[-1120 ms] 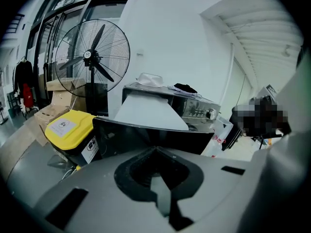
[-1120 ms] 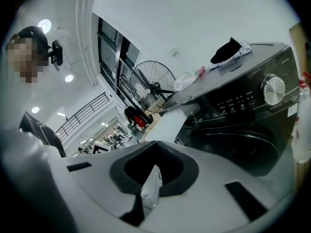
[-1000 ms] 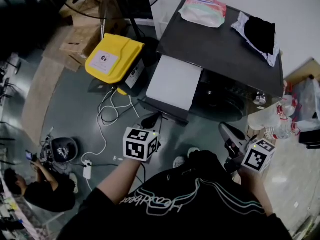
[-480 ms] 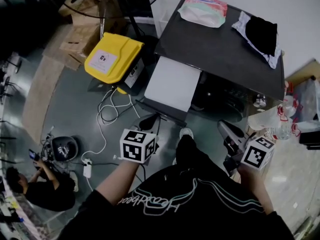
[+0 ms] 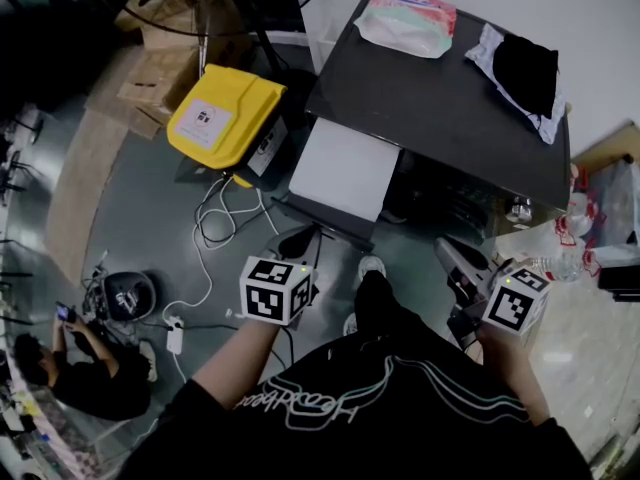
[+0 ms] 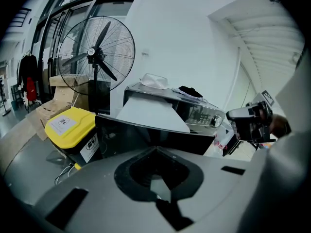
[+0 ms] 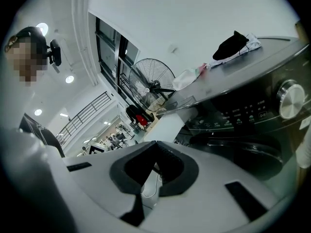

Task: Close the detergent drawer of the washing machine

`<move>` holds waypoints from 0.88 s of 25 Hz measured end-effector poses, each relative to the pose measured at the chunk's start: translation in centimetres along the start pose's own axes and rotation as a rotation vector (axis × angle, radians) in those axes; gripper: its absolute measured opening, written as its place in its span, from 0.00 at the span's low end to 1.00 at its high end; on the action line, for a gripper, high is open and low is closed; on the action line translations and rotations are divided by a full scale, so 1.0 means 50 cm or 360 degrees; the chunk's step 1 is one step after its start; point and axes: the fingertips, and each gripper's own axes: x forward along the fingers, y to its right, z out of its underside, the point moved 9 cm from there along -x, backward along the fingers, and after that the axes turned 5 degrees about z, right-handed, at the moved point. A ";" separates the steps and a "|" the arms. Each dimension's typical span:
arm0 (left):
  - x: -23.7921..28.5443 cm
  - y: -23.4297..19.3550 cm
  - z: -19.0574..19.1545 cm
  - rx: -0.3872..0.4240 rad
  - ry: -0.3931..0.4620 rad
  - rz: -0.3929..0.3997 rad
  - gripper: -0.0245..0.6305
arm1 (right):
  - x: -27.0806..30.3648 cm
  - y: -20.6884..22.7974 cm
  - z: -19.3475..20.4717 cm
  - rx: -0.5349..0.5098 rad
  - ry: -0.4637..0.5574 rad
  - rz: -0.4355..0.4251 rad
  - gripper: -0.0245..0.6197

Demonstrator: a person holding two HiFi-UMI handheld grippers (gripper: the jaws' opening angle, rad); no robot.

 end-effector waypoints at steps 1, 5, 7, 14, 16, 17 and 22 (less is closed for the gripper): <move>0.002 0.000 -0.003 0.0000 -0.0001 -0.0001 0.07 | 0.002 0.002 -0.002 0.0002 -0.0003 -0.0002 0.08; 0.009 -0.001 -0.012 0.0002 -0.0004 -0.0008 0.07 | 0.008 0.008 -0.010 0.0006 -0.0011 -0.0009 0.08; 0.013 -0.002 -0.015 0.0000 -0.0007 -0.0012 0.07 | 0.010 0.012 -0.015 0.0007 -0.0016 -0.0009 0.08; 0.033 -0.002 -0.037 -0.0015 -0.0003 -0.0005 0.07 | 0.020 0.028 -0.041 0.0002 -0.0024 -0.0011 0.08; 0.040 -0.001 -0.045 -0.0017 0.0000 -0.0005 0.07 | 0.024 0.033 -0.047 0.0000 -0.0023 -0.0016 0.08; 0.044 0.000 -0.048 -0.0017 0.0000 -0.0006 0.07 | 0.026 0.035 -0.050 0.0000 -0.0023 -0.0020 0.08; 0.059 -0.002 -0.063 -0.0024 -0.0007 -0.0015 0.07 | 0.036 0.048 -0.065 0.0005 -0.0027 -0.0028 0.08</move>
